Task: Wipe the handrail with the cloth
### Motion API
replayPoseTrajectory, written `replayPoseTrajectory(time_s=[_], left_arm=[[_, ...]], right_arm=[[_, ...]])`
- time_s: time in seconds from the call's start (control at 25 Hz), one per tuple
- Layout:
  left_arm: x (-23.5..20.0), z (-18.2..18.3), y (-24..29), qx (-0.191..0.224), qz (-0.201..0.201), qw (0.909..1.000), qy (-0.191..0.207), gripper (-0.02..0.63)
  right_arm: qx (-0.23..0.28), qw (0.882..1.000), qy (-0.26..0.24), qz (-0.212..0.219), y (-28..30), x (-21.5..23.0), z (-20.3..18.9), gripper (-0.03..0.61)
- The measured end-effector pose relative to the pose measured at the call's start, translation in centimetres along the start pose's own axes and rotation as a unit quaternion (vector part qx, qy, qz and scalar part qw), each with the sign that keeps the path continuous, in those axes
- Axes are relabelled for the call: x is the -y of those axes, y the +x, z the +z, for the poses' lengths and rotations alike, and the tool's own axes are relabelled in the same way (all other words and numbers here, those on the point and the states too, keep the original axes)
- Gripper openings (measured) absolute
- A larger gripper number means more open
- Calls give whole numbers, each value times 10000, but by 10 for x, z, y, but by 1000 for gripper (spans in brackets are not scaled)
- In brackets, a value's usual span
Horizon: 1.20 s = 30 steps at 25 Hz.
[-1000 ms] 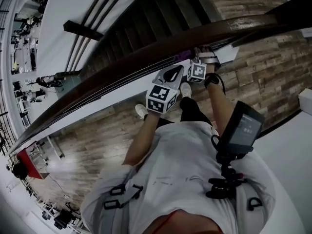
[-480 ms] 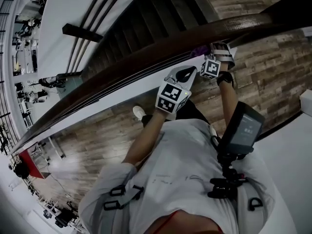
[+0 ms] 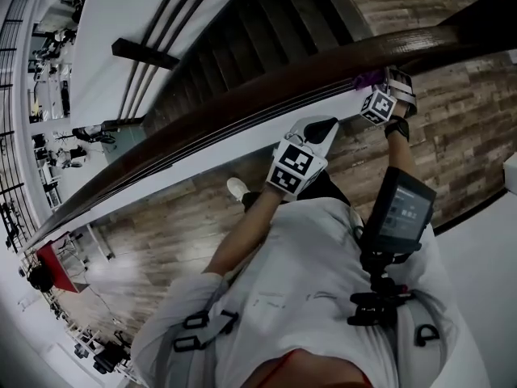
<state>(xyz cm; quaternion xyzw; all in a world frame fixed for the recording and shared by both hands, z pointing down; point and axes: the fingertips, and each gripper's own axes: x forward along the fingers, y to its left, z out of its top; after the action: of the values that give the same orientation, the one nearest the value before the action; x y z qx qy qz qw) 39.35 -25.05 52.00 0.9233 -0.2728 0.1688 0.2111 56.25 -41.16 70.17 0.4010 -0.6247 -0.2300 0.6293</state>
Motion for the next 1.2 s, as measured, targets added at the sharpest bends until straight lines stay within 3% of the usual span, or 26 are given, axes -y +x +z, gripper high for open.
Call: replayPoseTrajectory(time_s=[0.16, 0.28, 0.32, 0.52, 0.68, 0.84, 0.92, 1.04, 1.2], left_arm=[[-4, -5, -8, -17, 58, 10000, -29, 0], [-12, -15, -17, -22, 112, 9999, -118, 0], [-14, -20, -20, -19, 139, 9998, -163, 0], [-31, -36, -42, 103, 538, 9975, -439, 0], [-61, -53, -105, 197, 1137, 9903, -773, 0], [-102, -92, -203, 385, 1969, 9705, -1340, 0], [-119, -119, -248, 422, 2314, 9588, -1592, 0], [-137, -155, -314, 507, 2772, 9404, -1902, 0], [-162, -206, -405, 659, 3436, 9079, -2309, 0]], right_arm=[[-485, 9902, 1287, 225, 11, 12, -54, 211], [-424, 9730, 2204, 547, 1, 12, -52, 68], [-317, 9671, 2430, 687, -5, 7, -44, 66], [616, 9605, 2381, 1306, -42, -43, 22, 66], [1183, 9362, 2607, 2040, -98, -100, 121, 66], [1873, 8825, 2503, 3514, -166, -184, 267, 66], [2025, 8670, 2207, 3983, -193, -229, 324, 66], [2195, 8679, 1515, 4192, -221, -278, 398, 66], [2399, 8801, 843, 4010, -236, -321, 494, 67]])
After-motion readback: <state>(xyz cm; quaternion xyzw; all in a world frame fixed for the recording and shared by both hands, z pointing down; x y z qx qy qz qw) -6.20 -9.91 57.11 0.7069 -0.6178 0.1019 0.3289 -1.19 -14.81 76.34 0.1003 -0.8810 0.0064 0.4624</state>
